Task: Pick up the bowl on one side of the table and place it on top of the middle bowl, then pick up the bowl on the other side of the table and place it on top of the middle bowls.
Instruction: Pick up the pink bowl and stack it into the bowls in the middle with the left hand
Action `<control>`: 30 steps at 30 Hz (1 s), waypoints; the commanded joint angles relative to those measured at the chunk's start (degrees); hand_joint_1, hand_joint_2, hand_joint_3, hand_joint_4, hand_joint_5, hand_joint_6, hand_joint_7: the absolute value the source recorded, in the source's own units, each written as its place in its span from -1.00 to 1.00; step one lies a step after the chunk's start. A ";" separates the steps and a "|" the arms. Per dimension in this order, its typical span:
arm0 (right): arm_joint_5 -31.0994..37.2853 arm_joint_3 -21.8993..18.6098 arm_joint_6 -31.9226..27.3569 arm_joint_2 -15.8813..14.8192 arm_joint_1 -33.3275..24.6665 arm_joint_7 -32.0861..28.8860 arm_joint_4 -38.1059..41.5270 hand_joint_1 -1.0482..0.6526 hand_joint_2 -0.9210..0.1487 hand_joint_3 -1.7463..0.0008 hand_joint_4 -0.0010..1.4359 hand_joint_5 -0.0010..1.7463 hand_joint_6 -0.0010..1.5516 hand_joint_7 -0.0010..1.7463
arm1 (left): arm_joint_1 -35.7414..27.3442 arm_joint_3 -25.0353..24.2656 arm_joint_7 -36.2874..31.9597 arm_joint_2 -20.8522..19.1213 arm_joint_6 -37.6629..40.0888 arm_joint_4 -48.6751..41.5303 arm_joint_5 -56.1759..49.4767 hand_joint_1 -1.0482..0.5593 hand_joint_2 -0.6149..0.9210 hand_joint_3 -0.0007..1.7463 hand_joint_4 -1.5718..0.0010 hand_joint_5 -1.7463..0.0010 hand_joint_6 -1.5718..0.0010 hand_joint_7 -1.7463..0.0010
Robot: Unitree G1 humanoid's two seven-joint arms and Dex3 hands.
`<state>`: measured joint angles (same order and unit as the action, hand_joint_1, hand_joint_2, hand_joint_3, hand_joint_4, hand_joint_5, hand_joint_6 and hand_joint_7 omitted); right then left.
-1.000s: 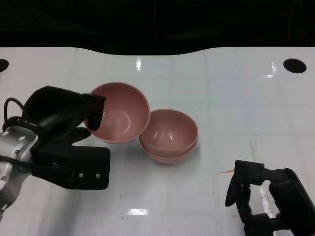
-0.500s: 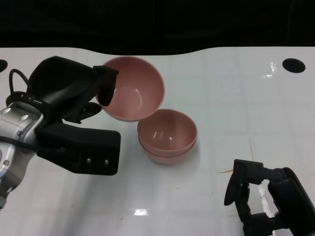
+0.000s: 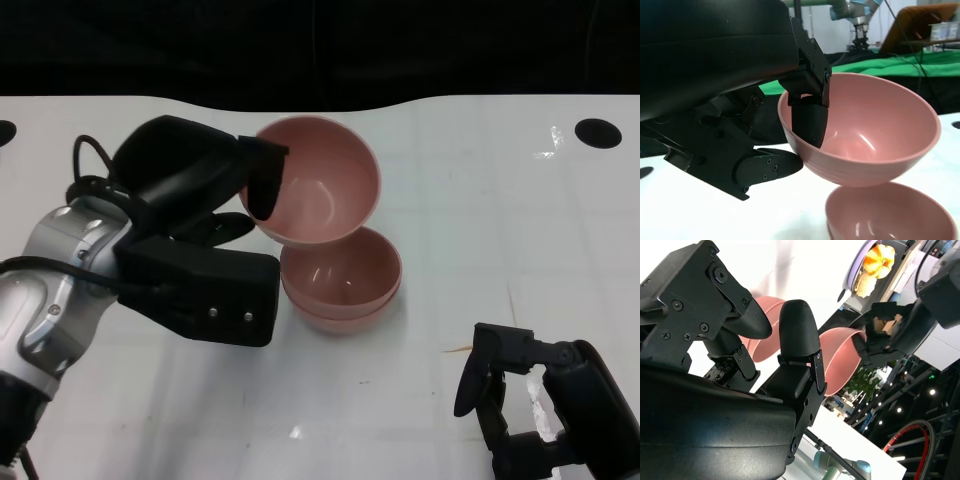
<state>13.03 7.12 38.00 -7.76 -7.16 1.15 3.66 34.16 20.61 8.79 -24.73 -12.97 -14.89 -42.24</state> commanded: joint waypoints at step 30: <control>-0.28 -0.02 0.27 0.12 -0.84 0.03 -0.91 0.19 0.38 -0.93 0.36 1.00 0.10 0.69 | 5.39 5.10 -6.26 9.51 -7.00 -26.92 2.84 0.01 0.48 0.21 -0.14 -1.00 0.07 -1.00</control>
<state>12.98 7.27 38.00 -7.37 -7.76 1.33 3.13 37.93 25.63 3.54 -15.10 -19.41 -40.72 -39.89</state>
